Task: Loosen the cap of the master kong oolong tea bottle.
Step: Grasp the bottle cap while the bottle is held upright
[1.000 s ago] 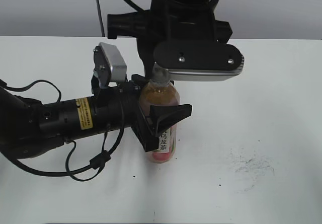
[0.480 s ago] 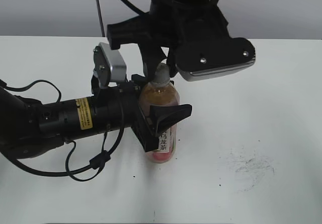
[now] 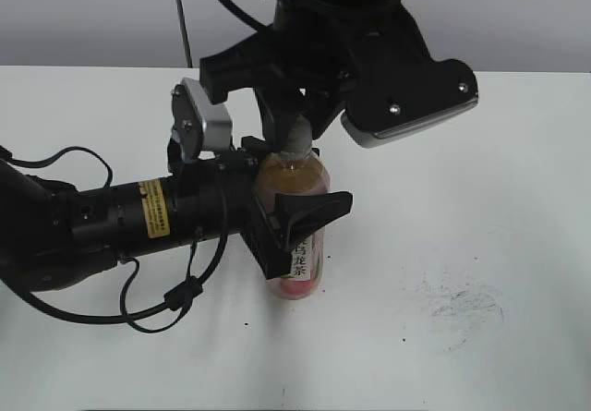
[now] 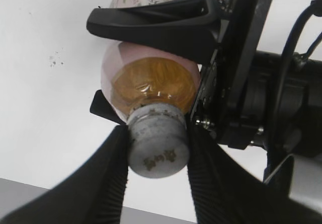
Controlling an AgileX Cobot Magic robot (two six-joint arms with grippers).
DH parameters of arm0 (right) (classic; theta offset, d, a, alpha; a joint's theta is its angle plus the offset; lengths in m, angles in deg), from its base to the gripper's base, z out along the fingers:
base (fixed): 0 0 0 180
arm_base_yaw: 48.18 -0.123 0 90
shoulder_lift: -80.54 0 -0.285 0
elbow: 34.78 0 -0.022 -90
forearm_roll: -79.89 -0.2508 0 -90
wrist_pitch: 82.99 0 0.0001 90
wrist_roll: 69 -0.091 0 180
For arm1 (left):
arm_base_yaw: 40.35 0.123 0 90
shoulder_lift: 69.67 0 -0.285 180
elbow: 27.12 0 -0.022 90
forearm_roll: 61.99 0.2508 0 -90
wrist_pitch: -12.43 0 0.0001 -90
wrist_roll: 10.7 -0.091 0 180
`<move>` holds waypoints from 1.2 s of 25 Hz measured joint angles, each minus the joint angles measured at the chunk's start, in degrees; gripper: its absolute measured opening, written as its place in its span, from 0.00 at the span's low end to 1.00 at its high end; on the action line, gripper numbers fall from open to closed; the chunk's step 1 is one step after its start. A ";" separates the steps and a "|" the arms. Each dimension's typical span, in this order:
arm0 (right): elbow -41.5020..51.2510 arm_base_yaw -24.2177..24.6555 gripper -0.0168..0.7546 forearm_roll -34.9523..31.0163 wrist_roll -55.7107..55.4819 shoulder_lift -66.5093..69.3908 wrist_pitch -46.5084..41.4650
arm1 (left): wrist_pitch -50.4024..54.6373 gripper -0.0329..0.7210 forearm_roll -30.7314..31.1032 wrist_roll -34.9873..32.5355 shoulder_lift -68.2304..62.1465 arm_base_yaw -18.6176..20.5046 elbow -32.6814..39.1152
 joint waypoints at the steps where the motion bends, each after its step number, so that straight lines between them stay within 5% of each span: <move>1: 0.00 0.00 0.38 0.05 0.00 0.00 0.00 | 0.00 0.64 0.00 0.00 0.00 0.00 0.00; 30: -0.05 -0.36 0.37 2.03 -15.43 -2.15 -0.18 | 0.09 0.64 0.45 0.33 0.00 0.00 -0.06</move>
